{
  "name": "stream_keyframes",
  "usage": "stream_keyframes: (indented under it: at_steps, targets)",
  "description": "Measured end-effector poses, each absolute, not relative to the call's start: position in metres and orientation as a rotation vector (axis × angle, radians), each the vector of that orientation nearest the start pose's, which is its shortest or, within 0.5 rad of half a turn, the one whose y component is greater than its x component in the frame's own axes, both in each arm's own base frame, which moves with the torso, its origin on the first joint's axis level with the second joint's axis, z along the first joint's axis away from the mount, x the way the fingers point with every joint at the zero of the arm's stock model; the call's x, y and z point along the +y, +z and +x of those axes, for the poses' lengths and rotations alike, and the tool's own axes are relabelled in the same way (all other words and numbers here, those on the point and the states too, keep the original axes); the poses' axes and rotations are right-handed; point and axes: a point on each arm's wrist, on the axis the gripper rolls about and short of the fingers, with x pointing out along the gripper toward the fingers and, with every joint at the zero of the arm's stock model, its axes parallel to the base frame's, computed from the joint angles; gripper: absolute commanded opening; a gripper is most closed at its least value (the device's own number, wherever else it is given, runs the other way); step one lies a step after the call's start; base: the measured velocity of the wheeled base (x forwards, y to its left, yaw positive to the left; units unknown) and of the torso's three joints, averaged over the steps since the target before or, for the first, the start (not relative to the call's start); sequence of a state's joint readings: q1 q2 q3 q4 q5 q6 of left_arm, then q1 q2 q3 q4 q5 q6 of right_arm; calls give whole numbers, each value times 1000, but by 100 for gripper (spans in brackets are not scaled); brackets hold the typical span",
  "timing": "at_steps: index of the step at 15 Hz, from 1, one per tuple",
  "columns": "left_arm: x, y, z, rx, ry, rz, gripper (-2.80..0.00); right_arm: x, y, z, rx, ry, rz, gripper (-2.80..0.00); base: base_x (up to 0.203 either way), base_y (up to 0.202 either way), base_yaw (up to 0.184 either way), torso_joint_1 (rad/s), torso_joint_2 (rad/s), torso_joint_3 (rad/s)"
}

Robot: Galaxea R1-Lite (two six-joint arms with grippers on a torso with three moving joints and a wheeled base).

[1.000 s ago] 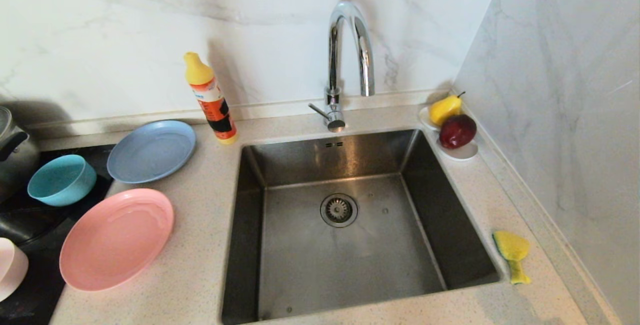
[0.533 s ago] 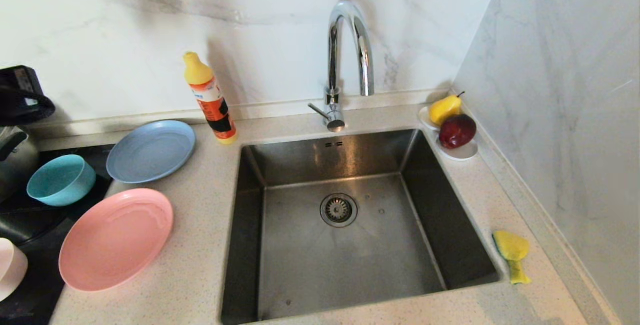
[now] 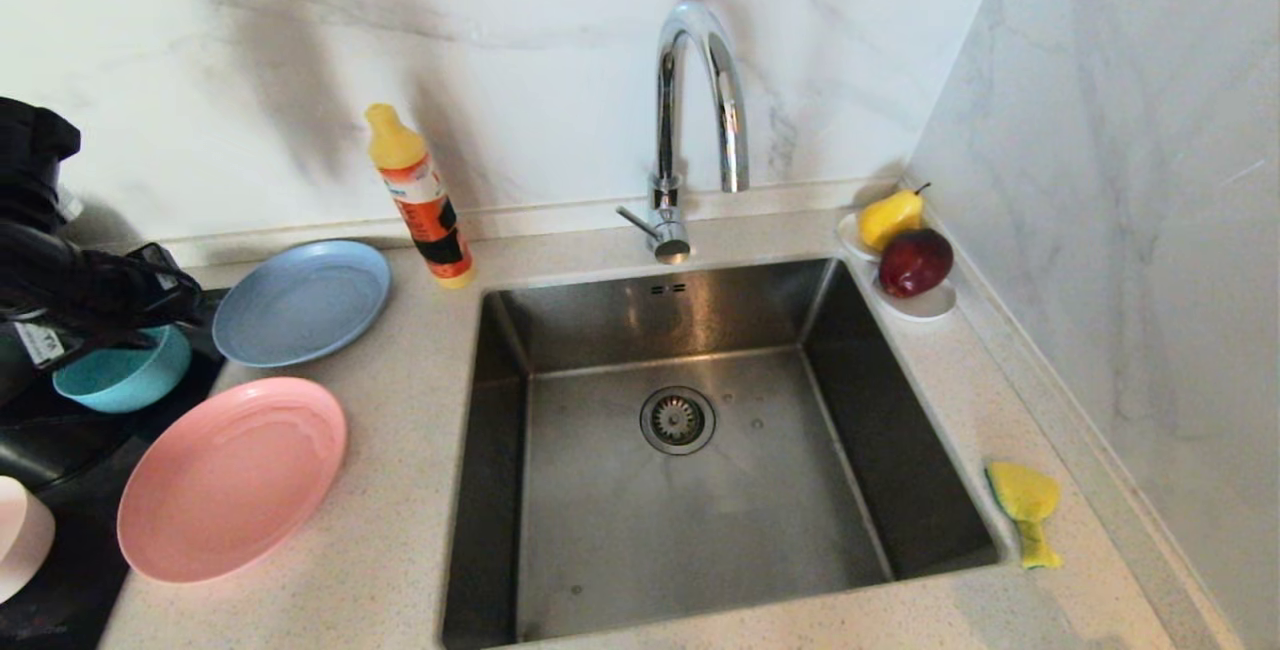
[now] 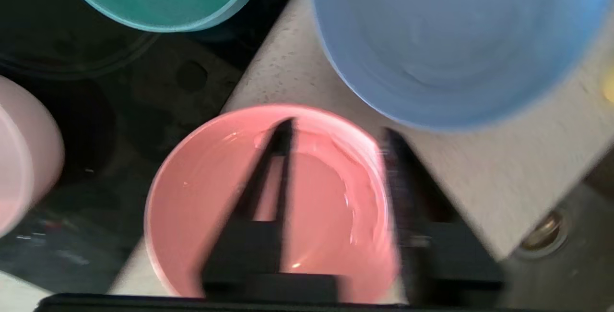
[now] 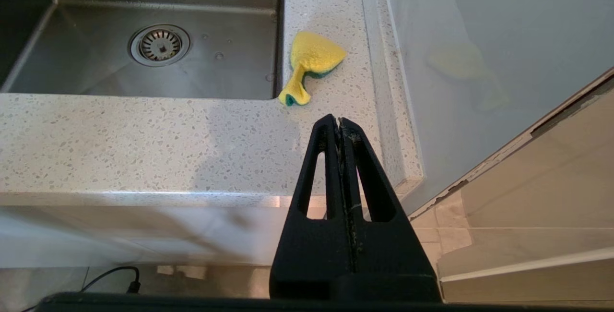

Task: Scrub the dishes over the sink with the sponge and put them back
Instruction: Place the plate on the plate

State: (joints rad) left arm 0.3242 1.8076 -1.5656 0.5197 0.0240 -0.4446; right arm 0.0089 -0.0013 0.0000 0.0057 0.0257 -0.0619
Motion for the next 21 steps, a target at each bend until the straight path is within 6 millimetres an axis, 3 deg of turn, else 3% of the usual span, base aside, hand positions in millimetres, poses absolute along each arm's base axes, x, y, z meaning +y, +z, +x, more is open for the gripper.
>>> stream_keyframes:
  at_steps: [5,14,21]
  targets:
    - [125,223,341,691,555,-650,0,0,75,-23,3,35,-62,-280,0,0,0,0,0,0]
    - [138,199,375,703,573,-735,0,0,75,-23,4,35,-62,-280,0,0,0,0,0,0]
    - [144,199,396,658,554,-778,0,0,75,-23,4,35,-62,-280,0,0,0,0,0,0]
